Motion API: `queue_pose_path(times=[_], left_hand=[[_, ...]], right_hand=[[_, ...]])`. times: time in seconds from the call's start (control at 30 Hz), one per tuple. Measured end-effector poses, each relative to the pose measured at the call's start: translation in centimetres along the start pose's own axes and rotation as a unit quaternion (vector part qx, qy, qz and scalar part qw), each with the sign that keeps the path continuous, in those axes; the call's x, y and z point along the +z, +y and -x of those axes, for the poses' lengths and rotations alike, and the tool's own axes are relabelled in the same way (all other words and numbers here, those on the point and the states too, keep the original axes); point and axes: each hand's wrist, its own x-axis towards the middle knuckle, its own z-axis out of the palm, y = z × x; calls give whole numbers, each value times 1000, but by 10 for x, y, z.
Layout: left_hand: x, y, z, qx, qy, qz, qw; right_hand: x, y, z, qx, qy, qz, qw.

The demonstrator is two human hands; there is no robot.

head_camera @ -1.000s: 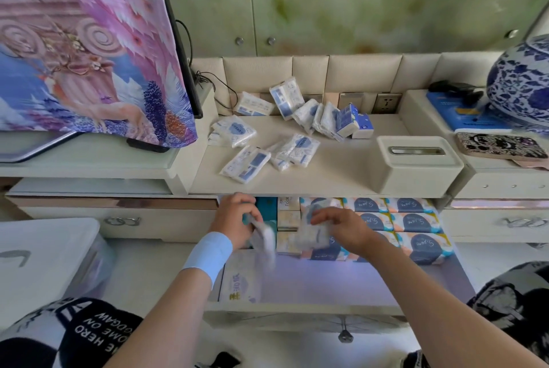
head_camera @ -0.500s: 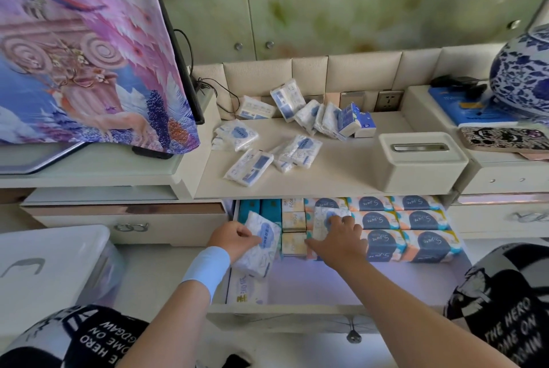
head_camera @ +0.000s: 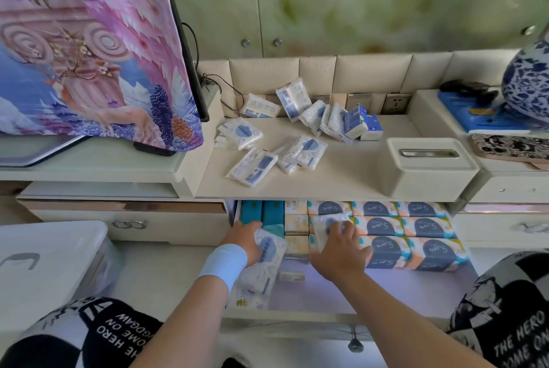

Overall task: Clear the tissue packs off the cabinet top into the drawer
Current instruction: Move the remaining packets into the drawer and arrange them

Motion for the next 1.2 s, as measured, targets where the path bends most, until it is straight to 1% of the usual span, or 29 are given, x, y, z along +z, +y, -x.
queue_pose_path(times=[0.1, 0.17, 0.23, 0.3, 0.33, 0.37, 0.43, 0.5, 0.57, 0.77, 0.87, 0.93, 0.97, 1.03, 1.07, 1.1, 1.13, 1.2], left_hand=[[7, 0, -2, -3, 2, -5, 1000], [10, 0, -2, 11, 9, -24, 1000], [12, 2, -2, 43, 47, -35, 997], [12, 10, -2, 93, 90, -29, 991], [12, 16, -1, 120, 97, -30, 988], [13, 23, -2, 143, 93, -46, 984], [17, 33, -3, 164, 63, -132, 976], [21, 36, -7, 144, 23, -211, 967], [21, 36, -11, 117, 5, -234, 965], [8, 32, -14, 87, -7, -215, 973], [3, 21, -14, 77, -31, -179, 980], [0, 16, -11, 77, -29, -179, 980], [-1, 15, -9, 81, -15, -185, 979], [0, 21, -2, 111, 39, -182, 976], [1, 29, 4, 138, 59, -160, 976], [4, 39, 9, 162, 58, -135, 976], [7, 50, 15, 182, 37, -120, 975], [19, 72, 25, 209, -33, -143, 967]], right_hand=[[-1, 10, -1, 7, 20, -65, 998], [-1, 16, -2, 8, 28, -106, 994], [-4, 21, -3, 27, 22, -127, 991], [-8, 24, -3, 42, 15, -112, 993], [-9, 26, -4, 45, 14, -108, 993], [-10, 27, -5, 47, 15, -109, 993], [-12, 29, -10, 50, 10, -113, 992], [-16, 30, -14, 55, -8, -103, 993], [-20, 31, -18, 64, -30, -84, 994], [-31, 32, -20, 74, -67, -6, 995], [-33, 34, -21, 82, -92, -1, 992], [-36, 35, -22, 56, -99, -8, 993], [-39, 34, -23, 35, -105, -20, 994], [-48, 32, -24, -9, -123, -60, 991], [-53, 31, -25, -30, -131, -68, 989], [-61, 30, -24, -54, -140, -59, 987], [-70, 30, -23, -78, -148, -40, 985], [-85, 33, -22, -118, -162, -8, 980]])
